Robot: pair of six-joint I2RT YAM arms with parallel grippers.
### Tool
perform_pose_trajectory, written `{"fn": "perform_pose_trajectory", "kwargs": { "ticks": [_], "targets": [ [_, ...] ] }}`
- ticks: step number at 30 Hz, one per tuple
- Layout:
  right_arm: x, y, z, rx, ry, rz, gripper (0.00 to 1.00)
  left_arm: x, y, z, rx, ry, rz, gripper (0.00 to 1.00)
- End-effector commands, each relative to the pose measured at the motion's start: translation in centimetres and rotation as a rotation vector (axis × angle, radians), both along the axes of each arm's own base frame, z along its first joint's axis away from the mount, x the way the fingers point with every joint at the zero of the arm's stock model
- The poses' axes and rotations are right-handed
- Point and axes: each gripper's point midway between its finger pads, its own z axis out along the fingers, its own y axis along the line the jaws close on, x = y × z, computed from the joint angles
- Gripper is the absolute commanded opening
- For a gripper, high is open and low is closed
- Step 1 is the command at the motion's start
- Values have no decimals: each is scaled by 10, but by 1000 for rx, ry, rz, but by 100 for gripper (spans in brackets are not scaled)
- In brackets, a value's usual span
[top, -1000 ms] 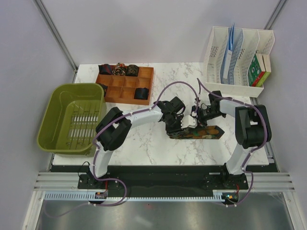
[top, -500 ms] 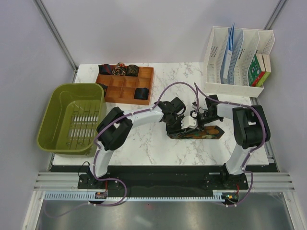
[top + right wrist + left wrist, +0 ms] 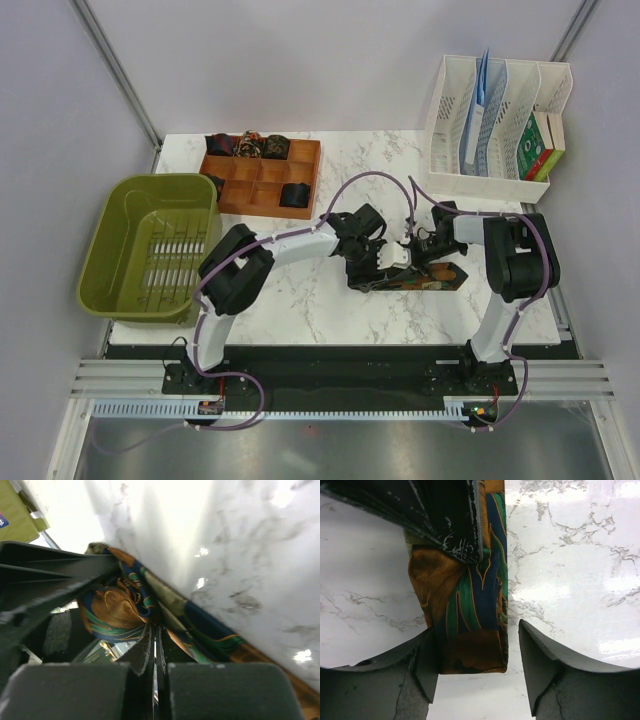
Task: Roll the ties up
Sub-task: Roll the tie at the center of the board.
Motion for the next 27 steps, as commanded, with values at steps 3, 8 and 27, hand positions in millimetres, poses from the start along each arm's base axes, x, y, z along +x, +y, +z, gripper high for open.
{"fn": "perform_pose_trajectory", "kwargs": {
  "ticks": [3, 8, 27],
  "targets": [
    [0, -32, -46, -226, 1, 30, 0, 9, 9, 42, -140, -78, 84, 75],
    [2, -32, -49, -241, -13, 42, 0, 34, 15, 100, -315, -140, 251, 100],
    [8, 24, -45, -255, -124, 49, 0, 9, 92, 104, -352, -99, 461, 100]
  ]
}}
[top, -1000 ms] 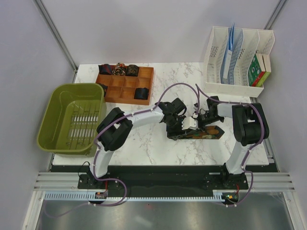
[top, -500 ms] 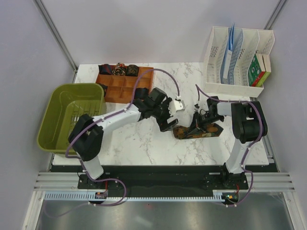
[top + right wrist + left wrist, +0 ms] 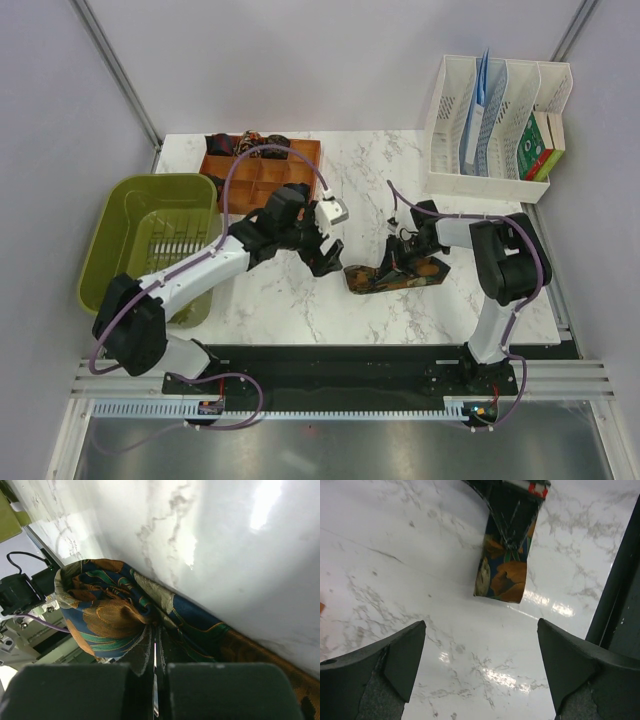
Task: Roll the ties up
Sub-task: Roll the tie at the center of the board.
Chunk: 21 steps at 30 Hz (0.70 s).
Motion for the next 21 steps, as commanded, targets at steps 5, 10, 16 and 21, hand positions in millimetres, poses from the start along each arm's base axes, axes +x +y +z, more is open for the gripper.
{"fn": "perform_pose_trajectory", "kwargs": {
  "ticks": [5, 10, 16, 21],
  "targets": [
    [13, 8, -42, -196, -109, -26, 0, -6, 4, -79, 189, -19, -92, 100],
    [14, 14, -45, -193, -102, -29, 0, 0, -12, -96, 193, 13, -141, 98],
    [15, 18, -41, -180, -107, -24, 0, 7, -40, -104, 221, -28, -200, 99],
    [15, 18, -39, -172, -107, -19, 0, 2, -52, -123, 301, -82, -254, 96]
  ]
}}
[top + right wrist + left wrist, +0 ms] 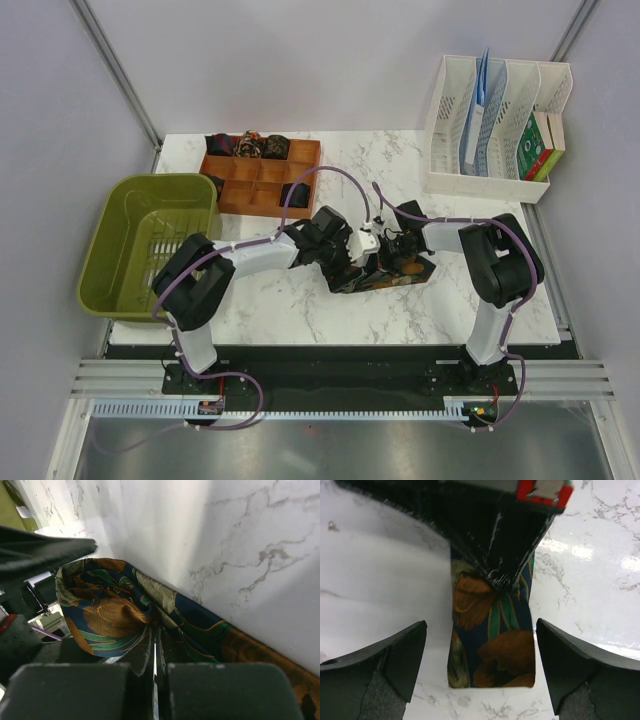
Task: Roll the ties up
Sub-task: Roll the tie at the center of the board.
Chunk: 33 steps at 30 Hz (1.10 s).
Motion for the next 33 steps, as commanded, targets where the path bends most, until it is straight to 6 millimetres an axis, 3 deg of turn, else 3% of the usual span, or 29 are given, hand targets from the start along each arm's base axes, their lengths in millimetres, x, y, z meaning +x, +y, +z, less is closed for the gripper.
{"fn": "perform_pose_trajectory", "kwargs": {
  "ticks": [1, 9, 17, 23, 27, 32, 33],
  "targets": [
    [9, -22, -40, -187, -56, -31, 0, 8, -17, -3, 35, -133, -84, 95],
    [7, -18, -33, -163, -44, -19, 0, 4, -2, -32, 194, -236, -127, 88],
    [4, -12, -8, -119, -20, -21, 0, -2, 4, -40, 220, -206, -121, 56],
    [-1, -11, 8, -101, 1, -25, 0, -6, 6, -46, 238, -172, -119, 47],
    [-7, -13, 9, -109, 10, -27, 0, -9, 7, -48, 243, -158, -121, 48],
    [-5, -23, -13, -180, 8, -21, 0, -10, 8, -45, 240, -157, -121, 67],
    [-3, -26, -17, -191, 7, -24, 0, -10, 7, -36, 225, -165, -120, 69]
  ]
}}
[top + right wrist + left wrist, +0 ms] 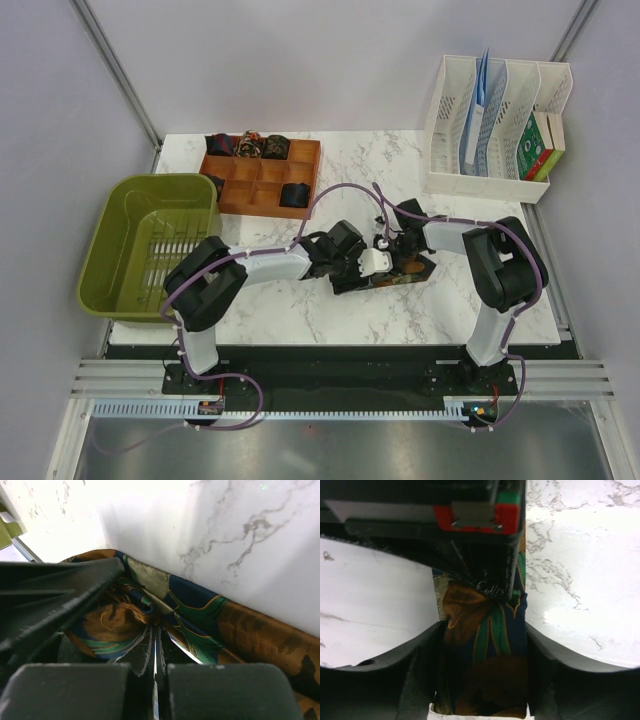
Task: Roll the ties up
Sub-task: Roll the tie at the center of the board.
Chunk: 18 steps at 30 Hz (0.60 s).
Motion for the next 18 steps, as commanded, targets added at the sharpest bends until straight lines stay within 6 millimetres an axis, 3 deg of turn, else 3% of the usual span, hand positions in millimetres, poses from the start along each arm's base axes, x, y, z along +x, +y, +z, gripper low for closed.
{"fn": "perform_pose_trajectory", "kwargs": {
  "ticks": [1, 5, 6, 10, 18],
  "targets": [
    [0, -20, -28, -134, 8, -4, 0, -6, 22, -12, 82, 22, -1, 73],
    [5, -23, -45, -160, 35, -1, 0, -14, 27, 11, 19, 38, -9, 85],
    [5, -22, -46, -159, 36, 2, 0, -15, 26, 25, -18, 37, -11, 89],
    [1, -24, -50, -164, 48, 3, 0, -19, 34, 40, -60, 44, -1, 91],
    [1, -23, -50, -157, 54, 2, 0, -7, 26, 36, -82, 28, 19, 84]
  ]
}}
